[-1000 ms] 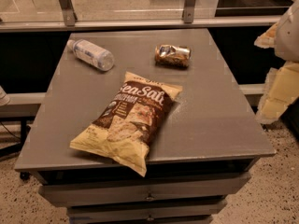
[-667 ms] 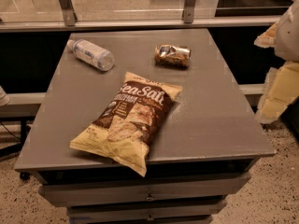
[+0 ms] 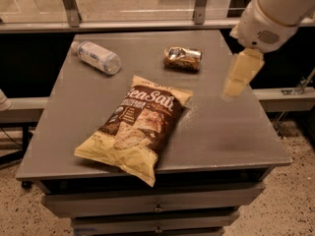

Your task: Place orange can upright

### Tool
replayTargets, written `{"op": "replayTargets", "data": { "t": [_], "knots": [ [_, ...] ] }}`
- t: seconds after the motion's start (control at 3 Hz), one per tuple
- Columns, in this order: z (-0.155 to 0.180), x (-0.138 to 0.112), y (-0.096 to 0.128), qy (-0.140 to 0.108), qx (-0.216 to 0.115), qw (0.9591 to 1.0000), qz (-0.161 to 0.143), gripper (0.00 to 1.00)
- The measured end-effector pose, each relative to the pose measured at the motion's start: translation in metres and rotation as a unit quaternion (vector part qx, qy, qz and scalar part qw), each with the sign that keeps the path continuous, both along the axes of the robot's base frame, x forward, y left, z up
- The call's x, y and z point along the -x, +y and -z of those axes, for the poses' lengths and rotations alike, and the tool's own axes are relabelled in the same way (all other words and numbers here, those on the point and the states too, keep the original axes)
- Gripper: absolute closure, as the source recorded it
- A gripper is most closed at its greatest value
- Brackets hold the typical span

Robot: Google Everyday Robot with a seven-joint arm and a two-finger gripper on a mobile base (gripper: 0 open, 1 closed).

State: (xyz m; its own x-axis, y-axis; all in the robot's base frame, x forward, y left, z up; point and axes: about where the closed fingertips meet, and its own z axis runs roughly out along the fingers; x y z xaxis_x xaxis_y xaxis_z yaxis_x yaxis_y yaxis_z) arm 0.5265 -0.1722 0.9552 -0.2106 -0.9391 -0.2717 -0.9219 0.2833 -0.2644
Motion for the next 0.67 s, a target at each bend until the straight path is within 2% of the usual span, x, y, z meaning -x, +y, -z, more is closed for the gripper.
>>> {"op": "replayTargets", "data": {
  "t": [0.67],
  "knots": [
    [0.024, -0.114, 0.056, -0.02, -0.028, 0.9993, 0.017, 0.0]
  ]
}}
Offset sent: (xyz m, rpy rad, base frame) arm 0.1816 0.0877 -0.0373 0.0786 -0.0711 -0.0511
